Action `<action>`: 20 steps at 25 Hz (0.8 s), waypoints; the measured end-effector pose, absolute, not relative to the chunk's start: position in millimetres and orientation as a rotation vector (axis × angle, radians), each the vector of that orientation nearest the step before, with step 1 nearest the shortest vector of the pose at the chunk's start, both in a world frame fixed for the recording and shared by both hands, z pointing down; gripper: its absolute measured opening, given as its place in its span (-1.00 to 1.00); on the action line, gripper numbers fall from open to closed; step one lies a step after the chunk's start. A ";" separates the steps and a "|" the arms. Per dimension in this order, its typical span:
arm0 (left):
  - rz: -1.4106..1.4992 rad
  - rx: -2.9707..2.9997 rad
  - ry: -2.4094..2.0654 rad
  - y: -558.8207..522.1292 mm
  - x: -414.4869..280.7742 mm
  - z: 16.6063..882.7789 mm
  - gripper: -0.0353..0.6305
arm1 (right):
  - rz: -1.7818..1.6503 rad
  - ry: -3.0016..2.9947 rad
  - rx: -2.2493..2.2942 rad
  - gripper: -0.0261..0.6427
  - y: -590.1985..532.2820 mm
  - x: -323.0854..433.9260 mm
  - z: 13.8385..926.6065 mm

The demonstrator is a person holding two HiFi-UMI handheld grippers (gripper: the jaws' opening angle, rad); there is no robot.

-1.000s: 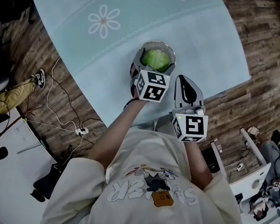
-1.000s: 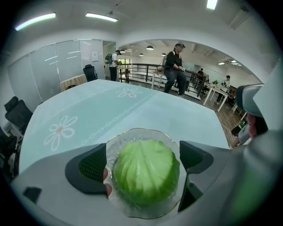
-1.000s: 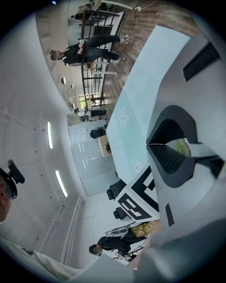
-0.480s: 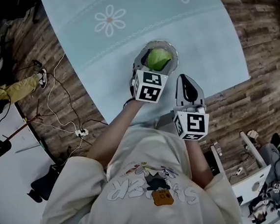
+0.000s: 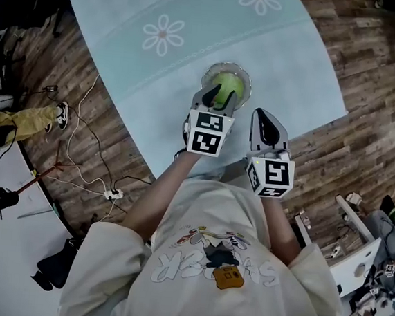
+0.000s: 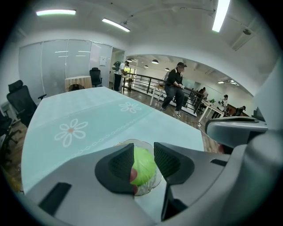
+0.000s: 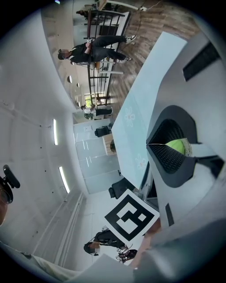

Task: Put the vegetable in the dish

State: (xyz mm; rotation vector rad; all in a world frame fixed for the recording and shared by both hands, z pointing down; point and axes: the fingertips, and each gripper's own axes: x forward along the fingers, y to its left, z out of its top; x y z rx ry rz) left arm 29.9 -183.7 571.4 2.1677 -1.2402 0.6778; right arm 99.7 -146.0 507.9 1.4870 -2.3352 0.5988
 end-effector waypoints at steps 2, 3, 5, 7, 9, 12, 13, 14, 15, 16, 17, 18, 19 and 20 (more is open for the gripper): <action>0.671 2.175 -1.245 -179.7 28.5 563.8 -0.50 | 0.592 -2.342 1.492 -0.85 -143.8 99.2 503.5; 0.668 2.180 -1.250 -178.2 27.4 559.7 -0.53 | 0.588 -2.345 1.494 -0.85 -142.8 99.0 501.3; 0.659 2.189 -1.266 -176.0 24.8 550.9 -0.59 | 0.576 -2.350 1.494 -0.85 -141.2 99.1 496.8; 0.650 2.195 -1.285 -173.8 21.2 542.5 -0.65 | 0.564 -2.356 1.490 -0.85 -139.8 99.1 492.8; 0.647 2.201 -1.302 -169.3 16.2 534.6 -0.74 | 0.557 -2.360 1.486 -0.85 -136.6 98.9 489.0; 0.650 2.220 -1.313 -160.3 10.0 522.1 -0.80 | 0.550 -2.364 1.485 -0.85 -132.5 99.6 483.1; 0.651 2.229 -1.316 -157.1 9.1 518.0 -0.82 | 0.546 -2.365 1.485 -0.85 -131.8 100.4 481.4; 0.651 2.235 -1.318 -153.6 8.5 514.1 -0.83 | 0.543 -2.367 1.484 -0.85 -131.1 101.3 480.0; 0.650 2.239 -1.321 -149.7 8.1 510.7 -0.85 | 0.541 -2.370 1.481 -0.85 -130.1 102.3 478.8; 0.647 2.240 -1.324 -145.8 7.7 507.6 -0.85 | 0.540 -2.374 1.475 -0.85 -129.1 103.2 477.6; 0.642 2.239 -1.326 -141.9 7.0 504.7 -0.86 | 0.538 -2.379 1.469 -0.85 -128.2 103.6 476.3; 0.637 2.237 -1.327 -138.2 6.0 502.2 -0.87 | 0.534 -2.385 1.461 -0.85 -127.5 103.7 475.0; 0.634 2.237 -1.327 -134.4 4.6 499.9 -0.87 | 0.529 -2.390 1.454 -0.85 -126.7 103.4 473.8; 0.633 2.240 -1.324 -130.4 3.1 497.4 -0.87 | 0.526 -2.395 1.445 -0.85 -125.9 102.6 472.8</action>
